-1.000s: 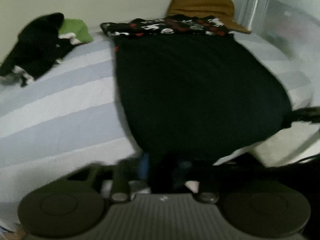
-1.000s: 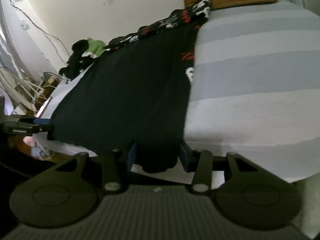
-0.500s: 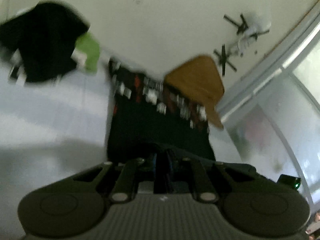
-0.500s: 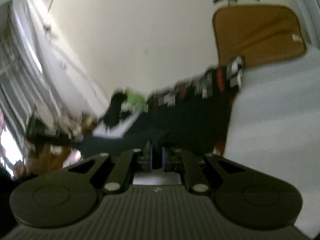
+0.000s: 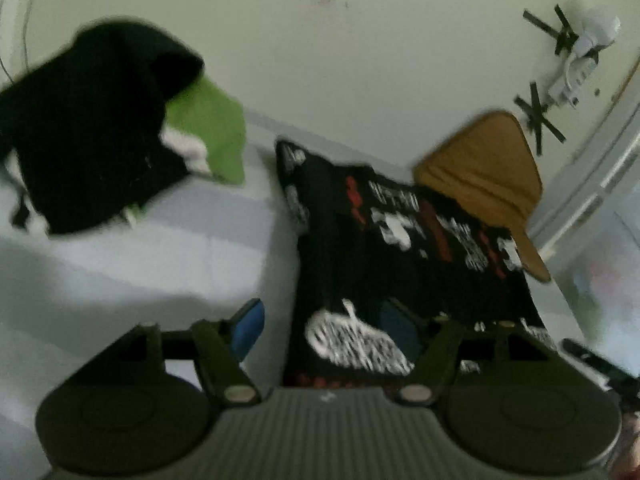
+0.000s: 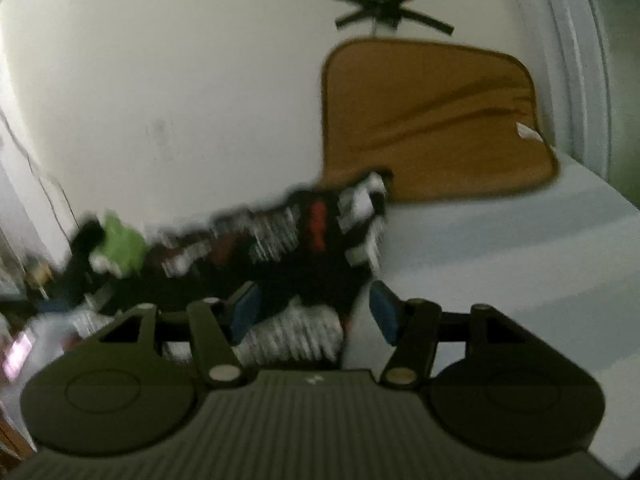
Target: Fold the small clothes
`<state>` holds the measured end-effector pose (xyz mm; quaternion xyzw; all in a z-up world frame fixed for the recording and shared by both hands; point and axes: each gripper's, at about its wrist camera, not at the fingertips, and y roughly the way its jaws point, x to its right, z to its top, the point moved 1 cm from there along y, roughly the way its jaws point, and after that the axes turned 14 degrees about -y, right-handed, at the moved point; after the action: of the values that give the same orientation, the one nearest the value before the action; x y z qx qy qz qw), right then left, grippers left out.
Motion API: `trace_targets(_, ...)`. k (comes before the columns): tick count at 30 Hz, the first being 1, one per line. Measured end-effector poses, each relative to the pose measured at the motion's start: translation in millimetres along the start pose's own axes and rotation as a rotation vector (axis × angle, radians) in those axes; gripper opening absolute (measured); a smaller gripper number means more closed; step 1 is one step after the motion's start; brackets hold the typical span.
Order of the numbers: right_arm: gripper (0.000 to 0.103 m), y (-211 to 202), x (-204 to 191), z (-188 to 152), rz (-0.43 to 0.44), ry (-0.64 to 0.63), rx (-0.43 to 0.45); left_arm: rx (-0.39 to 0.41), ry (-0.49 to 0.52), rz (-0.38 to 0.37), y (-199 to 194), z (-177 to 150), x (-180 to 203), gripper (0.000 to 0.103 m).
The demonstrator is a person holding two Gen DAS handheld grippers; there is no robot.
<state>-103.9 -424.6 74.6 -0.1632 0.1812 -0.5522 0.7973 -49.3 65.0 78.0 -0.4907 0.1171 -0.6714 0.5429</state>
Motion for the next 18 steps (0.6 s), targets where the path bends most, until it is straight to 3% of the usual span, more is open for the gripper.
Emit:
trace_targets(2, 0.062, 5, -5, -13, 0.002, 0.006, -0.039, -0.017, 0.032, 0.014, 8, -8, 3, 0.058)
trace_targets(3, 0.045, 9, -8, -17, 0.023, 0.018, -0.05, -0.022, 0.057, 0.028, 13, -11, 8, 0.05)
trace_targets(4, 0.026, 11, -12, -22, 0.039, 0.024, -0.054, -0.038, 0.077, 0.045, 18, -14, 8, 0.021)
trace_targets(5, 0.009, 13, -14, -23, 0.041, 0.021, -0.054, -0.066, 0.096, 0.069, 25, -19, 10, 0.011)
trace_targets(12, 0.008, -5, -17, -39, -0.041, 0.035, -0.064, -0.081, 0.185, 0.098, 8, -50, 10, 0.011)
trace_targets(14, 0.009, -10, -22, -40, -0.058, 0.01, -0.072, -0.064, 0.212, 0.127, 6, -50, 11, 0.02)
trace_targets(16, 0.022, -9, -29, -39, -0.086, -0.042, -0.077, -0.048, 0.215, 0.133, 3, -44, 15, 0.025)
trace_targets(17, 0.042, -8, -33, -37, -0.116, -0.071, -0.075, -0.019, 0.207, 0.135, -2, -39, 16, 0.032)
trace_targets(18, 0.053, -9, -35, -33, -0.162, -0.099, -0.066, 0.028, 0.203, 0.135, -12, -33, 16, 0.036)
